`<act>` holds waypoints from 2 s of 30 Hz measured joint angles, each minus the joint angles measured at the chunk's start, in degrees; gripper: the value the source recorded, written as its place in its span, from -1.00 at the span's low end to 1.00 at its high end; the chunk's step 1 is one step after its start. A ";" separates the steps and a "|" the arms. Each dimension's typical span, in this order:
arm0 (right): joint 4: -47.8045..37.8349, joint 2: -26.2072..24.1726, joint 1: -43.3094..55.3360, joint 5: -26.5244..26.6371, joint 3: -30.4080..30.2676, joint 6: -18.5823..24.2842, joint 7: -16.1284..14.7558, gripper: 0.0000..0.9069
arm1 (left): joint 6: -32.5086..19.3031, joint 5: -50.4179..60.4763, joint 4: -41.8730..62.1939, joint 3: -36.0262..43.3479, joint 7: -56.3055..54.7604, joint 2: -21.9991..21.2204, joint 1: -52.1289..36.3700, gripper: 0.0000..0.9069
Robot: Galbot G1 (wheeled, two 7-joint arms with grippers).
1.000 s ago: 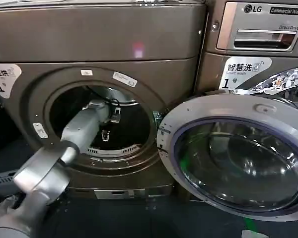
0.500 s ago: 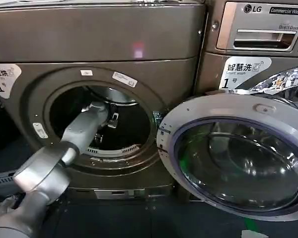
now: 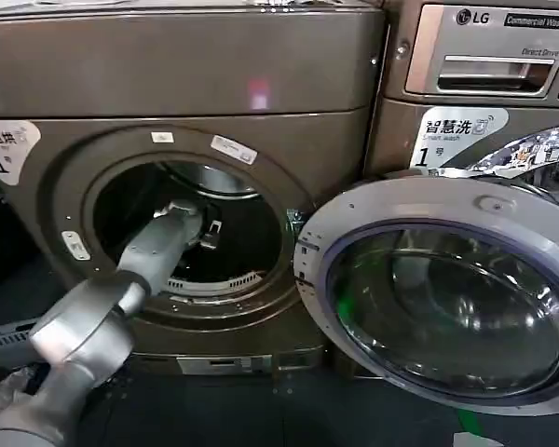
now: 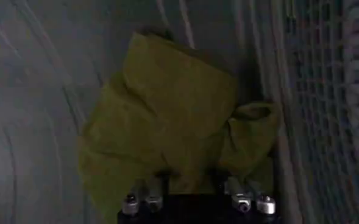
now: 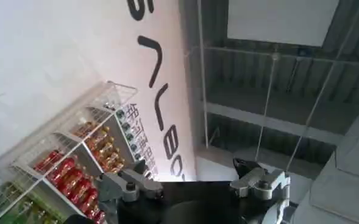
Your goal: Grasp the clothes from the dryer.
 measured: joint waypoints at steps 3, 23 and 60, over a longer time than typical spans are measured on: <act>0.00 0.09 0.00 -0.04 -0.02 0.03 -0.04 1.00 | 0.02 -0.20 -0.05 0.04 0.02 -0.01 0.11 -0.80; -0.24 0.17 0.22 -0.10 -0.22 0.33 -0.09 1.00 | 1.32 -3.71 0.11 -0.39 -0.49 0.03 0.05 -1.00; 0.65 -0.41 2.09 -0.43 -2.84 0.59 -0.54 1.00 | 12.44 -35.20 -16.25 -15.04 -33.69 3.87 11.98 -1.00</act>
